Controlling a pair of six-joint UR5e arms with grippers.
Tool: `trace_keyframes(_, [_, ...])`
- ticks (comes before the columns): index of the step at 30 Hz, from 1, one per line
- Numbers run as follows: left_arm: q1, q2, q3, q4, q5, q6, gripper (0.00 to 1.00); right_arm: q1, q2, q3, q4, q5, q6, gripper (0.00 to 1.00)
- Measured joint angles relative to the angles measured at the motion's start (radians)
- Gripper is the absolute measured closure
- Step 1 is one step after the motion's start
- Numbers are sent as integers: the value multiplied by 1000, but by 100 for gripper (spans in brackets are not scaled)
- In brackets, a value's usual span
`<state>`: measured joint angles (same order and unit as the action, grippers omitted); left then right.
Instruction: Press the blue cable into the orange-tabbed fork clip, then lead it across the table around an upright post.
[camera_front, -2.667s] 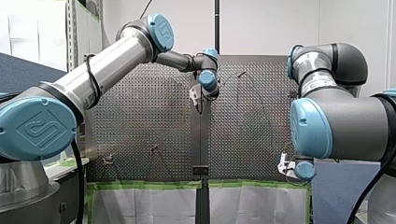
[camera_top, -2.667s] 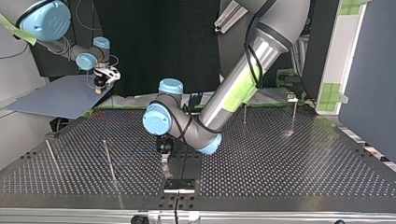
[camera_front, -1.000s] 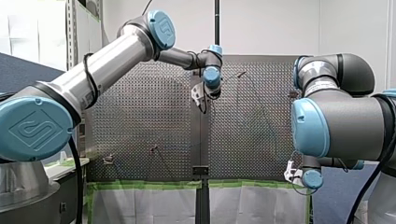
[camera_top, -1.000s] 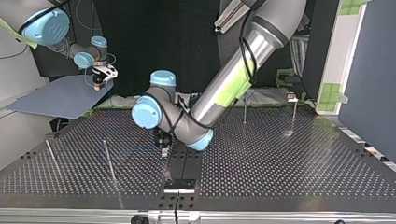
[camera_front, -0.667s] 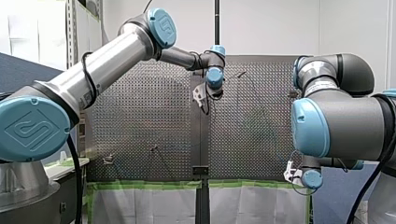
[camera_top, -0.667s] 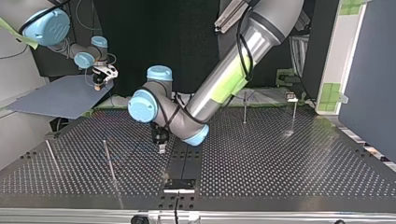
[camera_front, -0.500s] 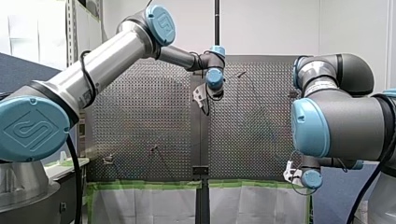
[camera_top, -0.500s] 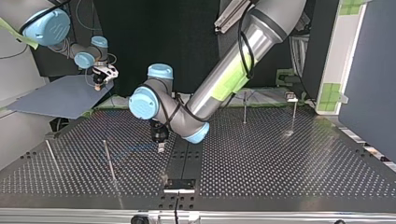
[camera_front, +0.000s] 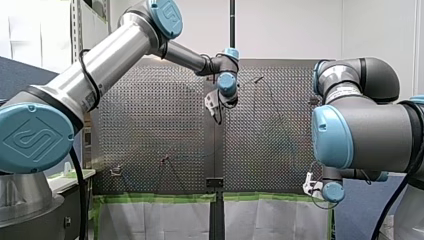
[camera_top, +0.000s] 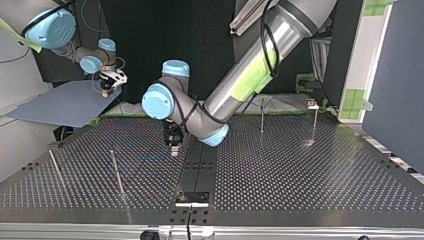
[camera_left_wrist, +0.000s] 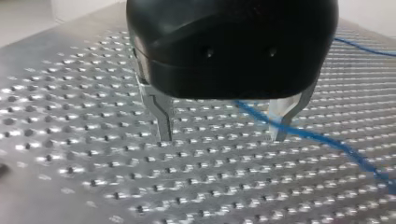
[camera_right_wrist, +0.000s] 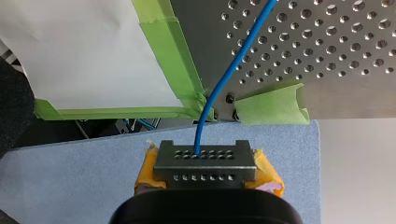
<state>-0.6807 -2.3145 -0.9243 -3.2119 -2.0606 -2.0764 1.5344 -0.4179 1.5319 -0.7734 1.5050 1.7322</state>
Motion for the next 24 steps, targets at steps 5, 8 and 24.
trace_keyframes(5, [-15,3,-11,-8,-3,17,2,0,0,0,0,0,0,100])
trace_keyframes(8, [-27,5,-12,-11,-12,24,2,0,0,0,1,0,0,100])
trace_keyframes(24, [-66,23,-14,-19,-74,37,2,0,0,0,4,-3,-3,100])
